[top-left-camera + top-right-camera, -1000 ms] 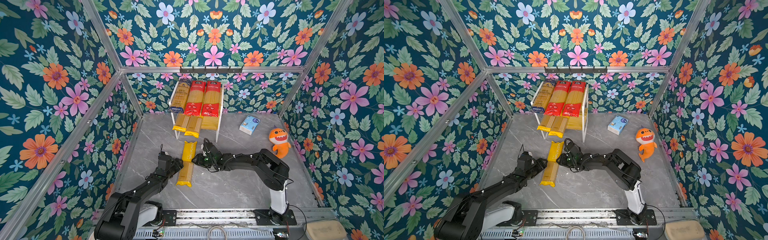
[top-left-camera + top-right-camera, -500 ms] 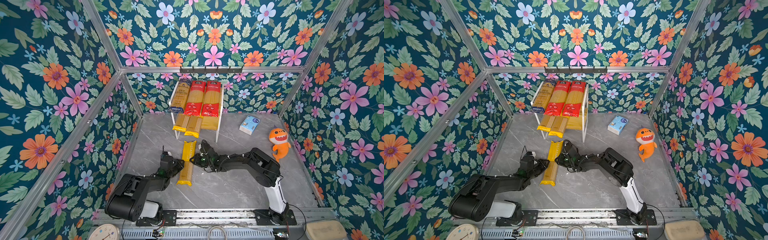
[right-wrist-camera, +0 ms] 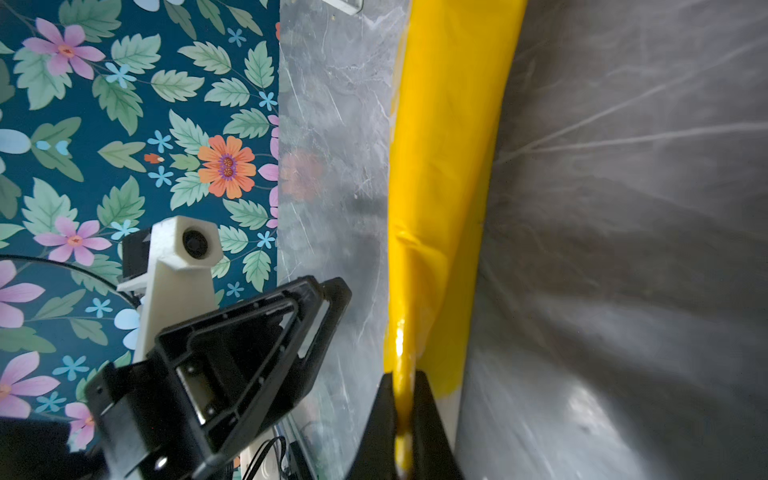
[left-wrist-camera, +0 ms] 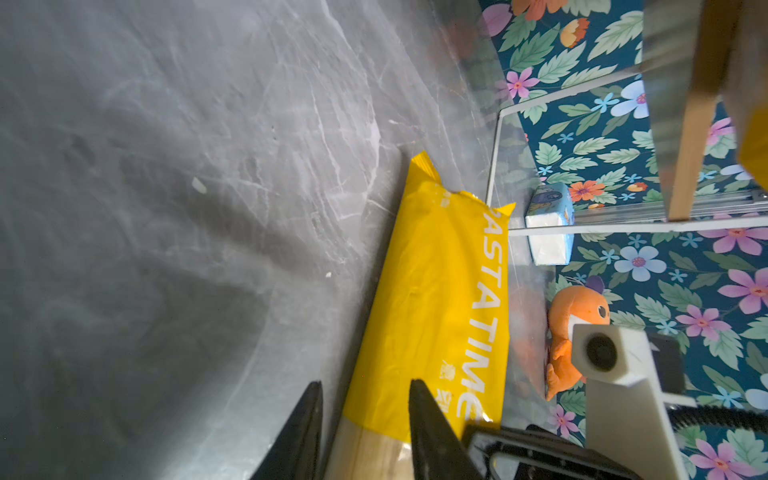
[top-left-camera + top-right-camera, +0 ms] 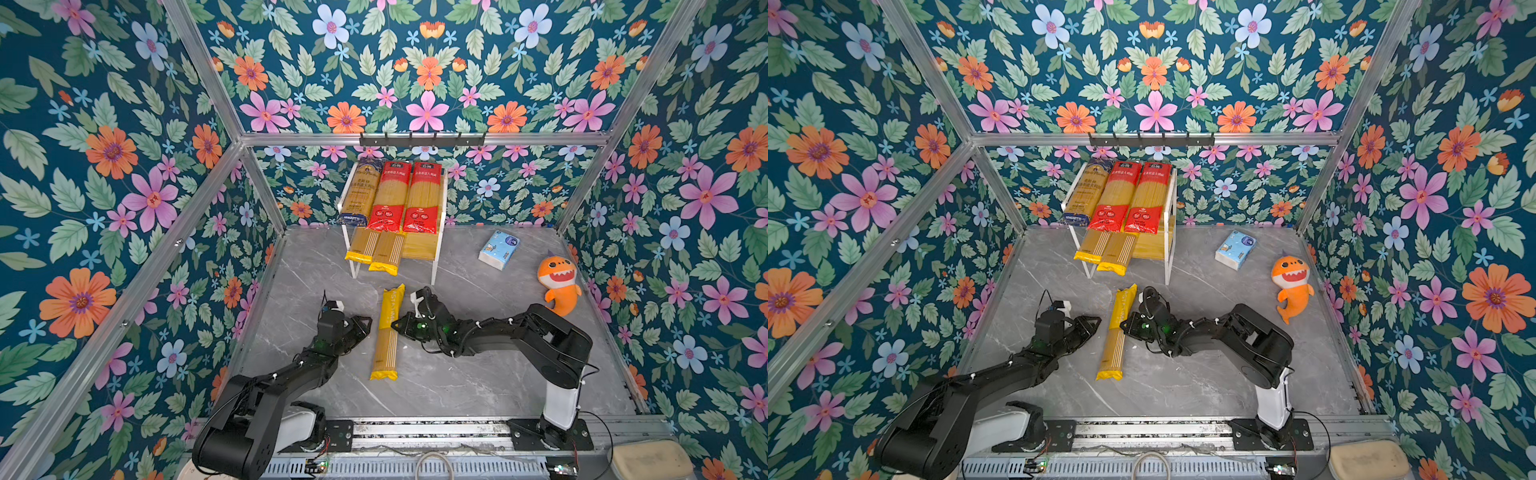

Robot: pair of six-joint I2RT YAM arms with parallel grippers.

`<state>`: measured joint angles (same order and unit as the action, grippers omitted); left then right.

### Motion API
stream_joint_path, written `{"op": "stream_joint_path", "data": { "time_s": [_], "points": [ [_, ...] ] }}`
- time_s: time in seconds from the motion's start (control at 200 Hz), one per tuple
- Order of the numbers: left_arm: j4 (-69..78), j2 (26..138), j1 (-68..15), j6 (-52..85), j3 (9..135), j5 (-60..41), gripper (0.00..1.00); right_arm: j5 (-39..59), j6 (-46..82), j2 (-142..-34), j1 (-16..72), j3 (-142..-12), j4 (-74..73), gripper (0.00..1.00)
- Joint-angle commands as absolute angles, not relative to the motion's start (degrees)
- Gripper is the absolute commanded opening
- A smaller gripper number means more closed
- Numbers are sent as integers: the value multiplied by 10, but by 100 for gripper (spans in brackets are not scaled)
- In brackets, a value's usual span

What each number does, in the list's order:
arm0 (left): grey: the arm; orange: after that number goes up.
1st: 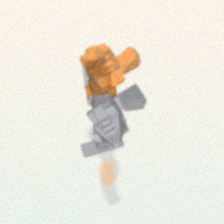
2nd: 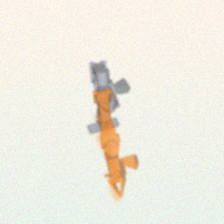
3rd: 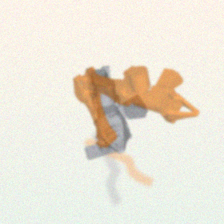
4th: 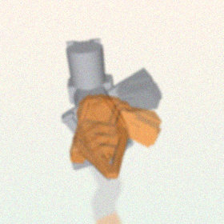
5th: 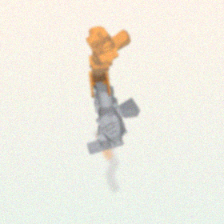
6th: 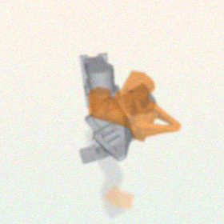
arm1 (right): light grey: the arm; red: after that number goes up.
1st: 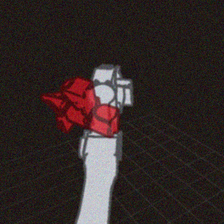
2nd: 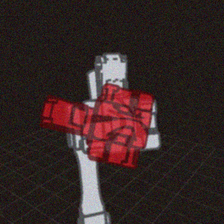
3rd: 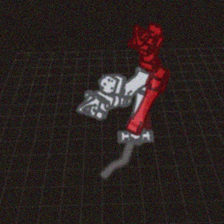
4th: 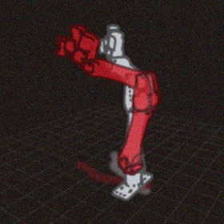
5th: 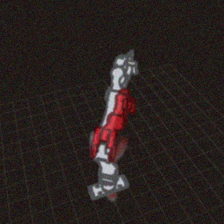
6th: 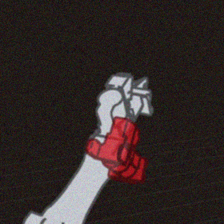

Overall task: Place and organize the pasta boxes and bags onto the shelf
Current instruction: 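Lift the yellow pack upright with both grippers and carry it to the shelf, then lower the pack onto the lower shelf board beside the other yellow packs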

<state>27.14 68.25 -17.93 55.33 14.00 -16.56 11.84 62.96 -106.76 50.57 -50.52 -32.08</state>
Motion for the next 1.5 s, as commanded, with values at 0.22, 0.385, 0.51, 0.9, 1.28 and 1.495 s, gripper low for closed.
{"op": "stream_joint_path", "data": {
  "time_s": [0.22, 0.385, 0.51, 0.9, 1.28, 1.495],
  "points": [
    [173, 568, -179, 541, 158, -170, 38, 134, 584, -912, 501, -447, -342, 0],
    [166, 536, -179, 540, 154, -176, 38, 136, 567, -854, 495, -437, -324, 0],
    [185, 505, -179, 552, 140, -182, 39, 132, 553, -808, 488, -439, -290, 0],
    [385, 423, -182, 648, 58, -176, 76, 146, 557, -798, 424, -488, -335, 0],
    [562, 478, -250, 722, 28, -129, 98, 156, 583, -876, 380, -575, -403, 0],
    [685, 573, -303, 746, 53, -109, 98, 170, 606, -910, 376, -598, -441, 0]
  ]
}}
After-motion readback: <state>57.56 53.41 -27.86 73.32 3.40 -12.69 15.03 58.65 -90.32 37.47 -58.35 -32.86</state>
